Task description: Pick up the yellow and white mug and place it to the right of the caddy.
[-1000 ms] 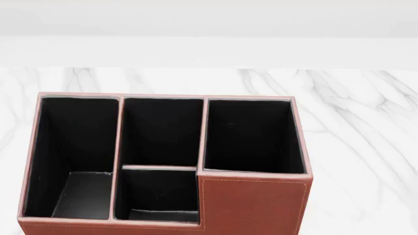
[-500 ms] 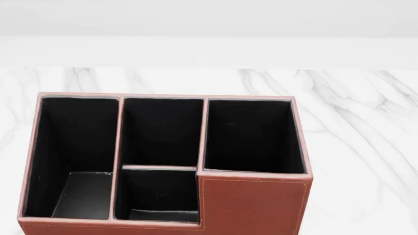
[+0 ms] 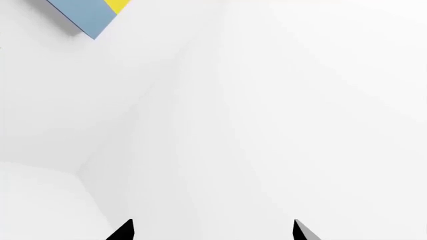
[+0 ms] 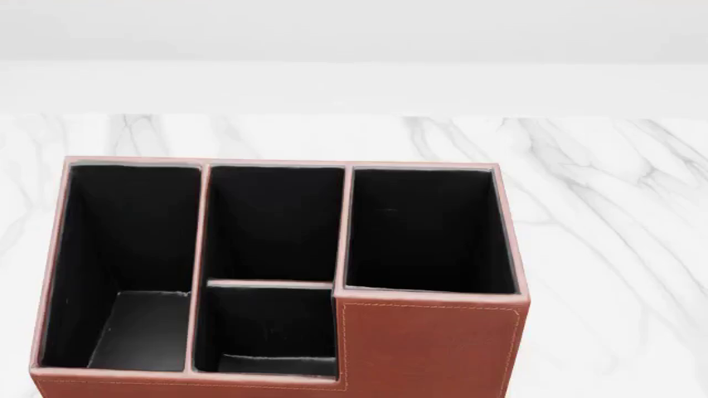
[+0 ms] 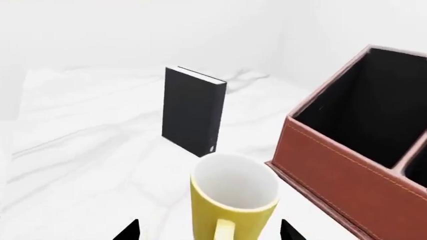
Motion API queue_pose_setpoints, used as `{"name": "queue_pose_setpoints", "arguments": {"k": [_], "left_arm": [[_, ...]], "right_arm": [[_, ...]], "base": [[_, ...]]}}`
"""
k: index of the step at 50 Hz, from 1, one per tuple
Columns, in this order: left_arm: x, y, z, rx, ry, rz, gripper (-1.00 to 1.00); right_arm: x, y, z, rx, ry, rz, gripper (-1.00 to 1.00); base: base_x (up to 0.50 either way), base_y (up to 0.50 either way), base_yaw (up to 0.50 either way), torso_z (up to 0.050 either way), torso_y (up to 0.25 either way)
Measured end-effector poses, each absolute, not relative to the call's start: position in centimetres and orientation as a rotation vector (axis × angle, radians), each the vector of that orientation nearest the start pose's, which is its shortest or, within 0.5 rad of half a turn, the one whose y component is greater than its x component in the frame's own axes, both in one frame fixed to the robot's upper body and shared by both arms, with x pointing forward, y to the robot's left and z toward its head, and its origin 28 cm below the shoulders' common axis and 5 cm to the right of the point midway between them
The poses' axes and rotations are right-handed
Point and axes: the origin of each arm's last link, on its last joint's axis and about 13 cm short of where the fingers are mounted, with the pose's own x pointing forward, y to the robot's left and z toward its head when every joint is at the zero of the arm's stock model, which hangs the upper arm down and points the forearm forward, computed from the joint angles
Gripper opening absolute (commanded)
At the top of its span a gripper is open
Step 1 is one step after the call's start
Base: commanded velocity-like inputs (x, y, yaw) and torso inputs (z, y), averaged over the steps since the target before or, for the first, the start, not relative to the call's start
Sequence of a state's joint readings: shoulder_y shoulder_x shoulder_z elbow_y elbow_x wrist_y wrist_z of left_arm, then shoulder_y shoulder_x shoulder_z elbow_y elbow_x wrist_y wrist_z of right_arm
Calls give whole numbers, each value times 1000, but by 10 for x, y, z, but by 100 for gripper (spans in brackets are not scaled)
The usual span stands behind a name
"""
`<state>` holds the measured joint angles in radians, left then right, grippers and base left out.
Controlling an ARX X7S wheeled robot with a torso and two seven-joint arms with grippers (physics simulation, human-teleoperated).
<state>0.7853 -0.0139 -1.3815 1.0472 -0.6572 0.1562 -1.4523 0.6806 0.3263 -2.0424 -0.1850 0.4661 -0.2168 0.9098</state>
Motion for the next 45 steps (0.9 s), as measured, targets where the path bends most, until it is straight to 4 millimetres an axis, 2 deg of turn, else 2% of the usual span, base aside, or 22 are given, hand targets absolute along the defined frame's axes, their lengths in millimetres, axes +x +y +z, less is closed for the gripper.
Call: {"name": "queue_pose_setpoints", "arguments": {"k": [45], "left_arm": [[-15, 330, 218, -9, -968, 1984, 100]], "right_arm": [[104, 16, -6, -102, 101, 952, 100]], "base": [[0, 0, 0, 0, 0]]}}
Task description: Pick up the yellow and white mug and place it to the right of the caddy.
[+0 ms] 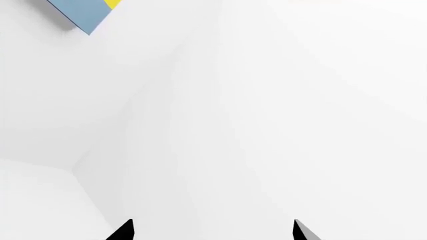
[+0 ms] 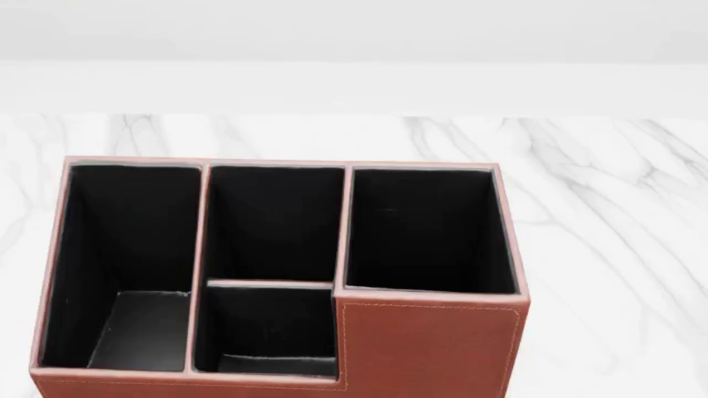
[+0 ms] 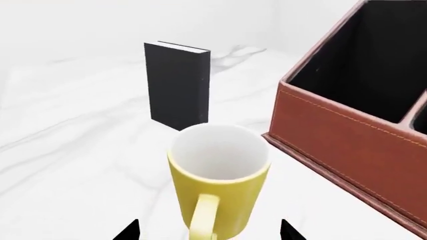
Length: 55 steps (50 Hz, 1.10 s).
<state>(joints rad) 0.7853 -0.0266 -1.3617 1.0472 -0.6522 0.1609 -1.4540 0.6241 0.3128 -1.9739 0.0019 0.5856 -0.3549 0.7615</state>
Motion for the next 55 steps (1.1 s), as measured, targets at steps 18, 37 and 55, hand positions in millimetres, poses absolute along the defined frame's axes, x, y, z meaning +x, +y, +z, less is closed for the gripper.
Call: {"name": "queue_pose_setpoints", "arguments": {"k": [18, 37, 55], "left_arm": [[-13, 330, 218, -8, -969, 1977, 100], [-10, 330, 218, -14, -961, 1965, 100], [-8, 330, 217, -17, -963, 1953, 100]], "right_arm": [[108, 20, -13, -104, 135, 961, 100], [113, 26, -20, -86, 183, 993, 100], [124, 30, -31, -90, 234, 1003, 100]], "base": [[0, 0, 0, 0, 0], [0, 0, 0, 0, 0], [0, 0, 0, 0, 0]]}}
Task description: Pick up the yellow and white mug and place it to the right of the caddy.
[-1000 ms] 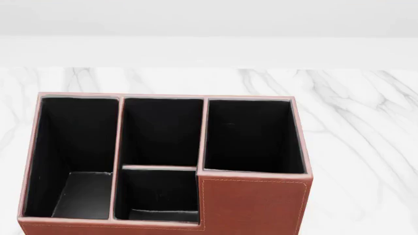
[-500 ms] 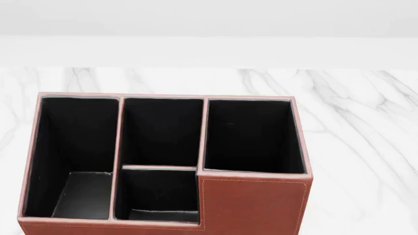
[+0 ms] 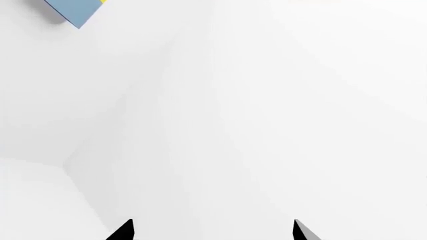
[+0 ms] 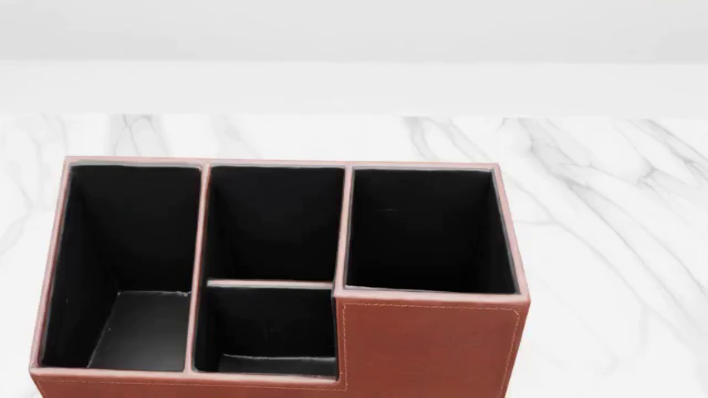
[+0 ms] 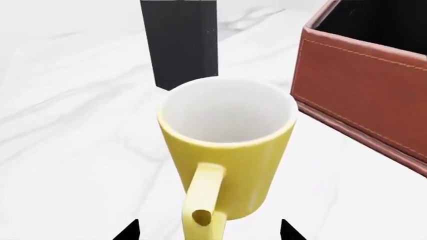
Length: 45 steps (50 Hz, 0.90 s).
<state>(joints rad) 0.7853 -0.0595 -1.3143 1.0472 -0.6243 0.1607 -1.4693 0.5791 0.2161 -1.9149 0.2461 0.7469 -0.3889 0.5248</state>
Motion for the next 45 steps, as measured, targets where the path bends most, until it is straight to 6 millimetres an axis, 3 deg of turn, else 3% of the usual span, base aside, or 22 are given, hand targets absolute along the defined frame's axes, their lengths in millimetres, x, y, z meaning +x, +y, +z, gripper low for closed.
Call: {"name": "queue_pose_setpoints", "arguments": {"k": [13, 14, 45], "left_arm": [[-7, 330, 217, -15, -964, 1948, 100], [-7, 331, 217, -15, -964, 1948, 100], [-5, 331, 217, -16, -961, 1943, 100]], "right_arm": [[127, 33, -34, -104, 240, 1021, 100], [127, 33, -34, -105, 240, 1023, -100], [127, 32, -33, -106, 241, 1011, -100]], "base": [[0, 0, 0, 0, 0], [0, 0, 0, 0, 0], [0, 0, 0, 0, 0]]}}
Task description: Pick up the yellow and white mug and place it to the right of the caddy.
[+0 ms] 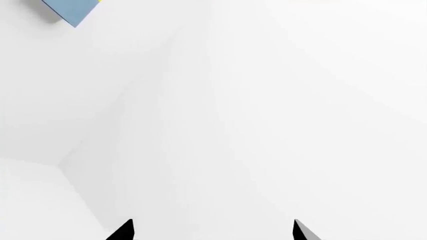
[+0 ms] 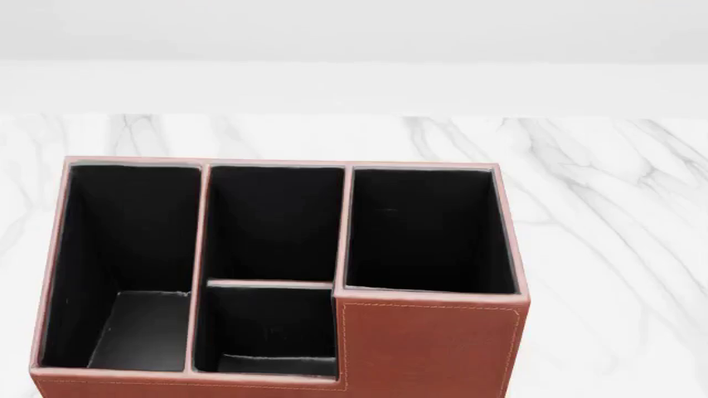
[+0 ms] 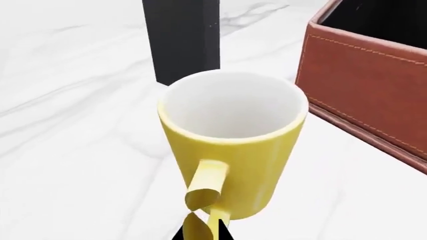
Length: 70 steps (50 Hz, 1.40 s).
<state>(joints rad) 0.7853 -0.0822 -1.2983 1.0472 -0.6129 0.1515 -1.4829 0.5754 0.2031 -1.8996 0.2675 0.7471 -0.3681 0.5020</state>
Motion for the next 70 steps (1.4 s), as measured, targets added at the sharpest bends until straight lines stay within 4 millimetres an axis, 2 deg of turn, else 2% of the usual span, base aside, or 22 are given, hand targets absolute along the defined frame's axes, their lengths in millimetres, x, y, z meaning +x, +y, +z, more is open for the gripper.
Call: {"name": "queue_pose_setpoints", "arguments": {"k": [5, 24, 40, 58, 70], "left_arm": [[-4, 331, 217, -15, -959, 1942, 100], [-2, 331, 217, -15, -958, 1934, 100], [-1, 332, 217, -16, -958, 1932, 100], [-2, 333, 219, -19, -958, 1935, 100], [-2, 332, 218, -18, -957, 1935, 100]], "right_arm": [[127, 30, -21, -112, 203, 1001, -100], [118, 22, 47, -95, -39, 1000, -100], [127, 4, 98, -36, -200, 871, -100], [141, -39, 162, 20, -407, 574, -100], [144, -73, 192, 35, -510, 349, -100]], "base": [[0, 0, 0, 0, 0], [0, 0, 0, 0, 1], [0, 0, 0, 0, 0], [0, 0, 0, 0, 1], [0, 0, 0, 0, 0]]}}
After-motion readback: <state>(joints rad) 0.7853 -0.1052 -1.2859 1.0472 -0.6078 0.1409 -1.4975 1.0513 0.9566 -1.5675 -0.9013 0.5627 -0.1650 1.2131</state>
